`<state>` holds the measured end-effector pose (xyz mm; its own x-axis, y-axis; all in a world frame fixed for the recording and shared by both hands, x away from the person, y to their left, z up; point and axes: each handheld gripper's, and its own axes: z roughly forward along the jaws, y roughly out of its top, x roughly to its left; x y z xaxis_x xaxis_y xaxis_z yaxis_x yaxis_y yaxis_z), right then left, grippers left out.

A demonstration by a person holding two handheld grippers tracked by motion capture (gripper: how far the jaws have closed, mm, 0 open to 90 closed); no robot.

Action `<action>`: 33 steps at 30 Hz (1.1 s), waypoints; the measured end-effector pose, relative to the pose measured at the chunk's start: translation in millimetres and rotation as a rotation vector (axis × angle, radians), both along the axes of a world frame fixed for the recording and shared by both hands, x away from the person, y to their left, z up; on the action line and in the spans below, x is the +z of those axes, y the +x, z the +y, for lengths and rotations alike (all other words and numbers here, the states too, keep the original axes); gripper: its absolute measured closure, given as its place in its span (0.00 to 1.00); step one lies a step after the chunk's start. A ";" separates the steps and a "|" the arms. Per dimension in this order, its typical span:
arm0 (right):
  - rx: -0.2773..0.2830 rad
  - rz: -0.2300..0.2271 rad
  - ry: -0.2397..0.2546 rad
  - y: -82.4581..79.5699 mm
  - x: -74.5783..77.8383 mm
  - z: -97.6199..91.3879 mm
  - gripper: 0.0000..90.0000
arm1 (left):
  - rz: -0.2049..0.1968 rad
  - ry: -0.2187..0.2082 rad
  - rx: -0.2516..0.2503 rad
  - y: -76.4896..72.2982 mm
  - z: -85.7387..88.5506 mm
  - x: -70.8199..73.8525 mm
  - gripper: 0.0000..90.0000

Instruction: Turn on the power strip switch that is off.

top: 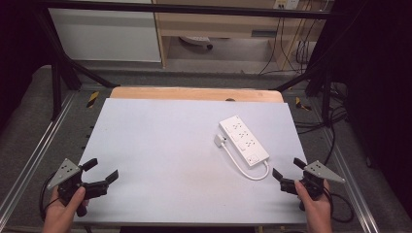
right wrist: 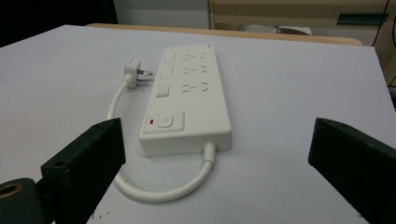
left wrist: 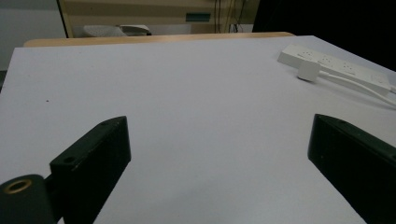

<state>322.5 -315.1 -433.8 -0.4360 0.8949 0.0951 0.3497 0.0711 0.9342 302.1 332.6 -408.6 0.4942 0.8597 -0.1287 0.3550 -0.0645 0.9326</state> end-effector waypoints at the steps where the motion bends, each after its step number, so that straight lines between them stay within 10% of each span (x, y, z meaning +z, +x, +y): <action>1: 0.000 0.000 0.000 0.0 0.0 0.0 0.05 | 0.000 0.001 -0.001 0.0 -0.1 0.0 0.07; 33: -0.033 -0.032 0.023 -8.2 17.9 5.1 0.03 | 0.005 0.015 -0.014 0.9 -2.1 -1.4 0.07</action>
